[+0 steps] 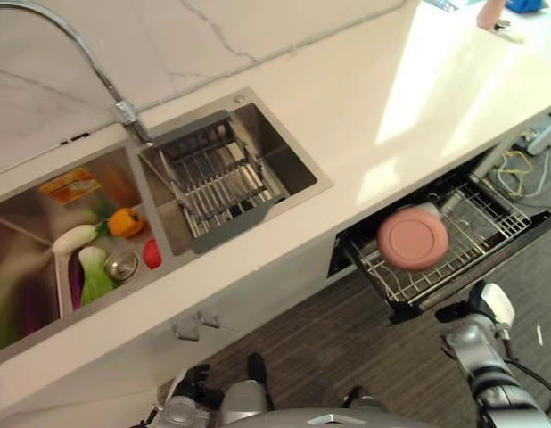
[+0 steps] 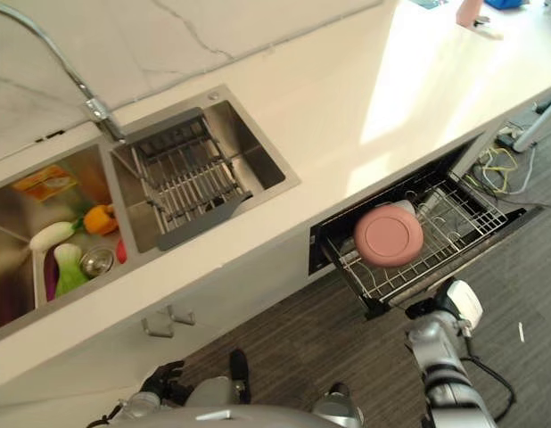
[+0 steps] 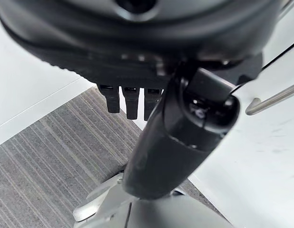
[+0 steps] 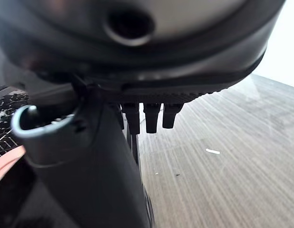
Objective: Place the dishes in the dishwasher.
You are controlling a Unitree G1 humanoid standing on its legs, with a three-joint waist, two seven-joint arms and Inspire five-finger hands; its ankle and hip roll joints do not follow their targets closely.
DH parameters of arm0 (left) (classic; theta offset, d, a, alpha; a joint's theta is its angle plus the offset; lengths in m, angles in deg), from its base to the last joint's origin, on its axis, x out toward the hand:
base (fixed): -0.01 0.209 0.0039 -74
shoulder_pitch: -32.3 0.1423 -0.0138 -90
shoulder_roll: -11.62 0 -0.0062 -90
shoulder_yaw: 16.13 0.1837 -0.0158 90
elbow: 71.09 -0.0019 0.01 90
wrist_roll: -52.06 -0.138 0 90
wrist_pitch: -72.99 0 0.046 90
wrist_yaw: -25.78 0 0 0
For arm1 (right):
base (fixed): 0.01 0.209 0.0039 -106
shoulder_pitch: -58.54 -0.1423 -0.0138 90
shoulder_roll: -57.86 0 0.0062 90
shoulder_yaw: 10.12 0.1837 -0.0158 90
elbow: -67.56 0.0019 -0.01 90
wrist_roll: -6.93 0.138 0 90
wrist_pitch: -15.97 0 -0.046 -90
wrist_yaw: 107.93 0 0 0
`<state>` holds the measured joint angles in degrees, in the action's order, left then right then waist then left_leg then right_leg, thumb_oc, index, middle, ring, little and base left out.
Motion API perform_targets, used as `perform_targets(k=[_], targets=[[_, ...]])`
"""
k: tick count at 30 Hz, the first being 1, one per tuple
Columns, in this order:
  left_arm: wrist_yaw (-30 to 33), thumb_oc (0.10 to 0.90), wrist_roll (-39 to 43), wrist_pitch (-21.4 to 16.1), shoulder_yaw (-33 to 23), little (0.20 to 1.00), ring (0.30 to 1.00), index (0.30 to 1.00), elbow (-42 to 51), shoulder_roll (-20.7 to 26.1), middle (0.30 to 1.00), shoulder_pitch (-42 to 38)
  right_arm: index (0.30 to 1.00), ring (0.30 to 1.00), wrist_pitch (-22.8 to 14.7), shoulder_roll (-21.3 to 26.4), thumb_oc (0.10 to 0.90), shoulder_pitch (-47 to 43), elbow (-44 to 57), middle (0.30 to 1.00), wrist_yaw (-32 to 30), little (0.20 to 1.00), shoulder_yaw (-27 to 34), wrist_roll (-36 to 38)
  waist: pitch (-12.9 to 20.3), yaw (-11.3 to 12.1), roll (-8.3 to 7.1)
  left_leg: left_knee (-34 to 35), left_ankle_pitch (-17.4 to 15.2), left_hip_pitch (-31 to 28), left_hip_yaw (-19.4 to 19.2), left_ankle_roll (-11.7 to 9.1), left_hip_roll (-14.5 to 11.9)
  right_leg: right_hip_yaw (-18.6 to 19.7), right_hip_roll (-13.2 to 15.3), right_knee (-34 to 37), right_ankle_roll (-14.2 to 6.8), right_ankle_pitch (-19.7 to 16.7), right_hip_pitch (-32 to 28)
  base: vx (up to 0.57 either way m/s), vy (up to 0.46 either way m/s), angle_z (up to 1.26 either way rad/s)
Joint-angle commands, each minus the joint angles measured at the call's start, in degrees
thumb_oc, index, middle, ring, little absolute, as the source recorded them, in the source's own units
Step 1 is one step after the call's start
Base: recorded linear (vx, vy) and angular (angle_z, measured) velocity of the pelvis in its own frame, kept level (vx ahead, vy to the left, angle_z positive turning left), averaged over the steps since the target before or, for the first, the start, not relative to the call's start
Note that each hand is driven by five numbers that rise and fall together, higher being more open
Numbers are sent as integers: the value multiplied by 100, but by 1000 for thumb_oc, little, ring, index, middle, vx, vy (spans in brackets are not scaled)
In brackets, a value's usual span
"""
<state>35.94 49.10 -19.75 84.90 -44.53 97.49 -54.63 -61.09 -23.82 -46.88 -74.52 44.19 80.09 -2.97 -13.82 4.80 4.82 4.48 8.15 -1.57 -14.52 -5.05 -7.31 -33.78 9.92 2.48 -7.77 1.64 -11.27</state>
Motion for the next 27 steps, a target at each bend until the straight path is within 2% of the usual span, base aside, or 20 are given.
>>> perform_targets(k=[1, 3, 7, 8, 9, 10, 13, 14, 15, 19, 23, 24, 27], targets=[[80, 800, -91, -159, 367, 900, 900, 900, -137, -48, 900, -423, 300, 300, -1479, -31, 400, -1786, 402, 300, 151, 300, -1144, 68, 30, 622, -115, -329, -315, 14, 341, -261, -165, -95, 431, -343, -97, 36, 78, -37, -29, 19], [74, 800, -167, -182, 475, 900, 900, 900, -178, -2, 900, -479, 300, 300, -1602, 92, 400, -2110, 180, 300, 230, 300, -1384, 42, 108, 861, -71, -328, -256, 133, 565, -305, -148, -330, 416, -355, -88, 71, 2, -22, -44, 52], [61, 800, -235, -220, 572, 900, 900, 900, -276, 15, 900, -535, 300, 300, -1825, 167, 400, -2288, -21, 300, 269, 300, -1361, 328, 206, 1084, -32, -321, -203, 243, 797, -352, -108, -563, 385, -352, -78, 113, -86, 23, -26, 62], [57, 800, -240, -227, 585, 900, 900, 900, -276, 16, 900, -535, 345, 345, -1869, 201, 430, -2290, -49, 345, 277, 345, -1330, 391, 242, 1100, -46, -279, -283, 199, 893, -411, -115, -504, 348, -333, -114, 243, -156, 83, -43, 66], [48, 800, -255, -228, 593, 900, 900, 900, -300, 12, 900, -548, 519, 519, -2026, 180, 546, -2276, -11, 519, 336, 519, -1190, 704, 267, 1169, -17, -275, -255, 234, 972, -426, -115, -583, 336, -337, -111, 262, -185, 86, -49, 44], [38, 800, -272, -236, 621, 900, 900, 900, -300, 6, 900, -547, 900, 900, -2154, 174, 800, -2256, 69, 900, 160, 900, -1082, 788, 281, 1210, 1, -268, -244, 247, 1022, -441, -110, -641, 322, -346, -108, 283, -212, 4, -4, 32], [45, 800, -357, -242, 629, 900, 900, 900, -372, 18, 900, -575, 900, 900, -2382, -24, 800, -2030, 12, 900, 232, 900, -927, 1282, 326, 1290, 20, -236, -216, 289, 1142, -450, -91, -744, 300, -348, -98, 309, -249, 8, 5, 30], [59, 800, -356, -234, 557, 900, 900, 900, -433, 13, 900, -558, 900, 900, -2462, -232, 800, -1791, -53, 900, 316, 900, -769, 1671, 336, 1302, 16, -220, -198, 302, 1173, -452, -82, -772, 287, -346, -89, 318, -263, 9, 10, 26], [59, 800, -356, -237, 560, 900, 900, 900, -435, 22, 900, -551, 900, 900, -2466, -236, 800, -1778, -49, 900, 323, 900, -766, 1682, 344, 1302, 7, -217, -197, 302, 1175, -453, -81, -775, 287, -344, -89, 319, -265, 16, 11, 19], [3, 800, -272, -258, 405, 900, 900, 900, -419, -4, 900, -482, 900, 900, -2575, -806, 800, -850, -239, 900, 679, 900, -597, 2458, 330, 1196, -35, -161, -161, 288, 1162, -462, -71, -772, 275, -338, -85, 312, -271, 9, 15, 7], [-61, 800, -287, -283, 269, 900, 900, 900, -407, -29, 900, -435, 900, 900, -2475, -958, 800, -66, -613, 900, 1059, 900, -594, 2522, 320, 1018, -94, -109, -157, 258, 1100, -455, -76, -728, 285, -336, -89, 295, -242, 5, 12, 5], [-113, 800, -261, -312, 169, 900, 900, 900, -444, -51, 900, -413, 900, 900, -2357, -1003, 800, 384, -933, 900, 1231, 900, -670, 2243, 311, 882, -135, -83, -172, 224, 1040, -438, -81, -666, 305, -331, -99, 274, -207, 11, 26, 19], [-133, 800, -246, -352, 91, 900, 900, 900, -443, -82, 900, -413, 900, 900, -2130, -982, 800, 870, -1429, 900, 1346, 900, -773, 1618, 289, 686, -188, -64, -206, 170, 944, -412, -72, -574, 336, -323, -114, 242, -163, 10, 28, 9]])
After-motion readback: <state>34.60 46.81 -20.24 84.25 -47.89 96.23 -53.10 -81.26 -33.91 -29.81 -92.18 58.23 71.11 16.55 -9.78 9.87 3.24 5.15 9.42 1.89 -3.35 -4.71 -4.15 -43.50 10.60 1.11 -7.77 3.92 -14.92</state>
